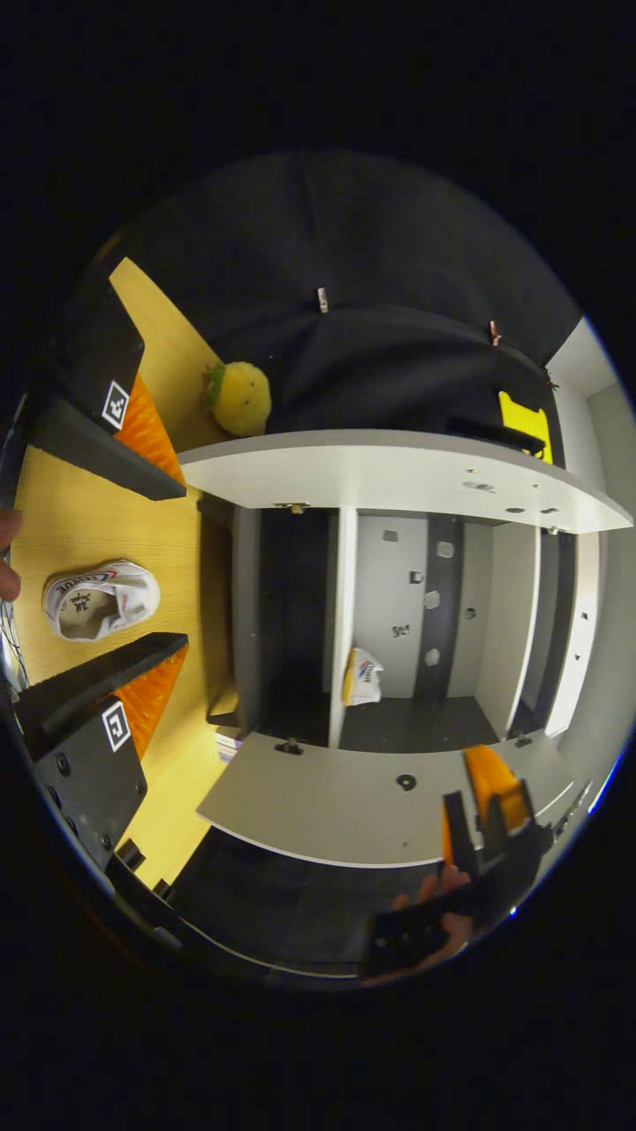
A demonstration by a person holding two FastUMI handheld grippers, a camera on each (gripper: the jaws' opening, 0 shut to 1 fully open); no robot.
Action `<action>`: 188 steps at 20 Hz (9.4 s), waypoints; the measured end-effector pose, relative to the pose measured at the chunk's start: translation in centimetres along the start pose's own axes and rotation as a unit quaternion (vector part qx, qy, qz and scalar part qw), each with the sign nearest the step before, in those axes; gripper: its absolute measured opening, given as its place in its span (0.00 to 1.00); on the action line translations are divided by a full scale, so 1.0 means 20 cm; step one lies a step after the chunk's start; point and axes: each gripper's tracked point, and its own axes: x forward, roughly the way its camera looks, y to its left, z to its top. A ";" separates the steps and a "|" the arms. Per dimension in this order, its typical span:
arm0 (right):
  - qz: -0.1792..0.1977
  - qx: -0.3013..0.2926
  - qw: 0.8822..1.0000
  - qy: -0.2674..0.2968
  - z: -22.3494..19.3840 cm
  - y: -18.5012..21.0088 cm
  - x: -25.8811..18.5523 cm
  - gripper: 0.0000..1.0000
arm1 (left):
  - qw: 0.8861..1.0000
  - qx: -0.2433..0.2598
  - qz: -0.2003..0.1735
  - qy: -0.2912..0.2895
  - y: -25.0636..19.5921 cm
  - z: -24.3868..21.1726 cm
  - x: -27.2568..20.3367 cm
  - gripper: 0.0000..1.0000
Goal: Grab one shoe with the right hand and put it into the shoe cabinet, grab the other shoe with the left hand and put it into the shoe cabinet; then close the right door with the right hand and the left door with the left hand.
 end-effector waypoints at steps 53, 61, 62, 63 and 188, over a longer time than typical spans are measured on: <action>-0.118 0.106 0.987 0.020 -0.09 -1.17 -0.43 0.98 | 0.991 -0.068 0.078 0.086 -0.15 1.15 1.03 0.05; -0.131 0.112 0.984 0.031 -0.16 -1.42 -0.41 0.98 | 0.986 -0.059 0.137 0.081 -0.06 1.51 1.64 0.05; -0.136 0.113 0.984 0.033 -0.17 -1.45 -0.41 0.98 | 0.984 -0.062 0.141 0.090 -0.06 1.50 1.72 0.05; -0.140 0.112 0.983 0.033 -0.17 -1.49 -0.41 0.98 | 0.982 -0.063 0.147 0.100 -0.05 1.50 1.80 0.05; -0.033 0.062 0.997 -0.007 0.15 -0.59 -0.27 0.98 | 0.993 -0.008 0.019 -0.113 0.08 1.44 0.27 0.95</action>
